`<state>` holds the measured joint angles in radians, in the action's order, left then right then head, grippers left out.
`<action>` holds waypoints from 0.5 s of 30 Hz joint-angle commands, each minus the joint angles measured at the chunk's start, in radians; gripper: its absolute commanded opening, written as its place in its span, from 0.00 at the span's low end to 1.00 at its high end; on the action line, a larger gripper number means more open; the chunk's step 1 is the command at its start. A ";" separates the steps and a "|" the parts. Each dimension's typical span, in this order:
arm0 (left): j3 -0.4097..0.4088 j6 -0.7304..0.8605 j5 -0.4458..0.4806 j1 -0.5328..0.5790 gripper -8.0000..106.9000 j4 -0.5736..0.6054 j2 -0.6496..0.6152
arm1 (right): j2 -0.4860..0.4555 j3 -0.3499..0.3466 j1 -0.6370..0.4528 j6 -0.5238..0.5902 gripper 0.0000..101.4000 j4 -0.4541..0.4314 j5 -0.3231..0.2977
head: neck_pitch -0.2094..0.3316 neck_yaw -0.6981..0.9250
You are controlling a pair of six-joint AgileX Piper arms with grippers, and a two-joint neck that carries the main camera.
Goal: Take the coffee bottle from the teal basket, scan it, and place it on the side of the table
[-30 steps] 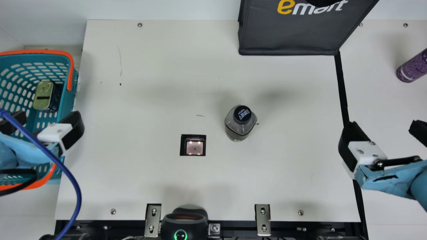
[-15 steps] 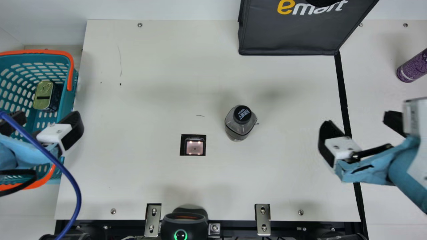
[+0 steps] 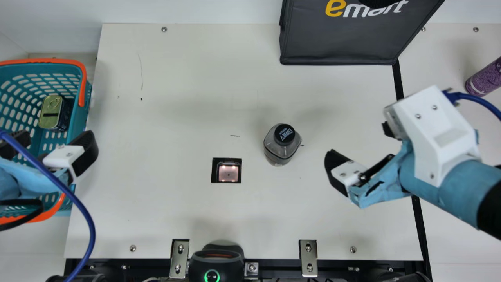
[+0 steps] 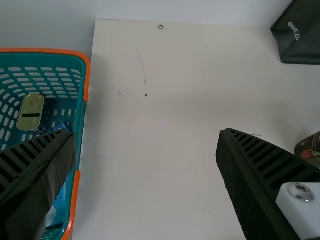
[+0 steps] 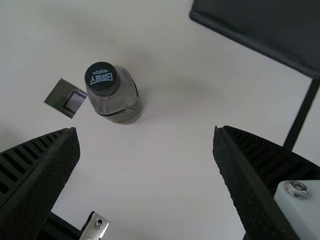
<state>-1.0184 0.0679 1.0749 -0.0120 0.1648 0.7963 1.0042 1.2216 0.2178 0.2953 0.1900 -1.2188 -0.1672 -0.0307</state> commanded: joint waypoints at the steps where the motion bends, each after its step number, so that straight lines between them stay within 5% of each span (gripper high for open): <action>1: 0.000 0.000 0.000 0.000 0.85 0.000 0.000 | 0.027 0.004 0.006 0.041 0.94 0.021 -0.001 | 0.029 0.003; 15: 0.000 0.000 0.000 0.000 0.85 0.000 0.000 | 0.183 0.005 0.145 -0.002 0.94 0.009 0.098 | 0.029 0.003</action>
<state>-1.0184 0.0679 1.0749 -0.0120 0.1648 0.7963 1.1773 1.2283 0.3451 0.3142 0.2118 -1.1370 -0.1672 -0.0291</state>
